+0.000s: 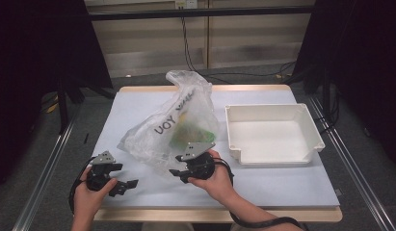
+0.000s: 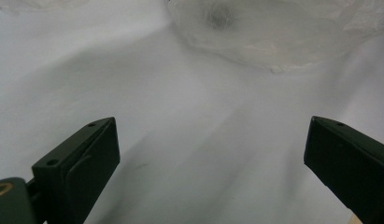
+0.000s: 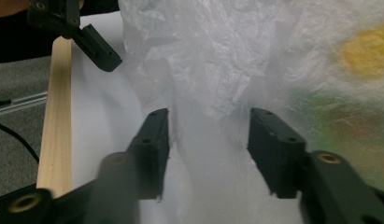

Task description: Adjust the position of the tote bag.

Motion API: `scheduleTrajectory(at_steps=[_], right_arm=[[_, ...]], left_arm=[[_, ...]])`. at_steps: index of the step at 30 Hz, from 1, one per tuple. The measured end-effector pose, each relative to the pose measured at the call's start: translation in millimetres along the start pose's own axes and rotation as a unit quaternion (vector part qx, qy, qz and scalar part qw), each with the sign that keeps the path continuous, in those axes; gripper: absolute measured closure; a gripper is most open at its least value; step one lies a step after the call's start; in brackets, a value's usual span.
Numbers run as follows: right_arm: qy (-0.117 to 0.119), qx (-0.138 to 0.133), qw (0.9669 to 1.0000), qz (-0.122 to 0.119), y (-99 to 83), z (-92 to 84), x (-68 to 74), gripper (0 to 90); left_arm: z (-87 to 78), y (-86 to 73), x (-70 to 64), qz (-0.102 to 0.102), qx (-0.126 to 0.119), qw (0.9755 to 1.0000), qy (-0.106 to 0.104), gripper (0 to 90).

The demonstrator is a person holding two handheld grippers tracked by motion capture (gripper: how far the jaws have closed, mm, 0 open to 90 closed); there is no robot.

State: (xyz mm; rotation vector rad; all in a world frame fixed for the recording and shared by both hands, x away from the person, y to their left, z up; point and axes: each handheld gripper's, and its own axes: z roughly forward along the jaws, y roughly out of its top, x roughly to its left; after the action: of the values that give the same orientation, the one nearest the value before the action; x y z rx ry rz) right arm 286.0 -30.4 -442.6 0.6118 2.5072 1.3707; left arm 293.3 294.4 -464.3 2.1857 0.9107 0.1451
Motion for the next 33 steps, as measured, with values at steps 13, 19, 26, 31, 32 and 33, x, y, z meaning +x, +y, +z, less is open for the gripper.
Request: scheduleTrajectory(at_steps=[13, 19, 26, 31, 32, 33], right_arm=[[0.037, -0.007, 0.9992, 0.010, -14.3, -20.6, -11.8, 90.0], [0.024, -0.006, 0.9996, 0.016, -28.6, -48.4, -19.2, 90.0], [0.007, -0.007, 0.9997, 0.023, -42.4, -68.1, -22.9, 90.0], [-0.005, -0.005, 0.9994, 0.034, -52.0, -81.2, -25.3, 90.0], [-0.008, -0.006, 0.9993, 0.035, -53.5, -83.4, -25.6, 90.0], [-0.010, -0.008, 0.9993, 0.036, -54.6, -85.1, -26.1, 90.0]], left_arm=[[0.6, 0.9, -0.5, 0.003, 0.003, 1.0000, 0.003, 3.3], [0.3, 2.3, -0.6, 0.003, 0.006, 1.0000, 0.006, 3.3], [2.1, 5.0, -0.2, 0.006, 0.003, 1.0000, 0.002, 3.3], [5.1, 8.7, 0.1, 0.011, 0.003, 0.9999, -0.002, 3.3], [5.1, 8.7, 0.1, 0.011, 0.003, 0.9999, -0.002, 3.3], [5.7, 9.5, -0.3, 0.010, 0.005, 0.9999, -0.004, 3.3]])
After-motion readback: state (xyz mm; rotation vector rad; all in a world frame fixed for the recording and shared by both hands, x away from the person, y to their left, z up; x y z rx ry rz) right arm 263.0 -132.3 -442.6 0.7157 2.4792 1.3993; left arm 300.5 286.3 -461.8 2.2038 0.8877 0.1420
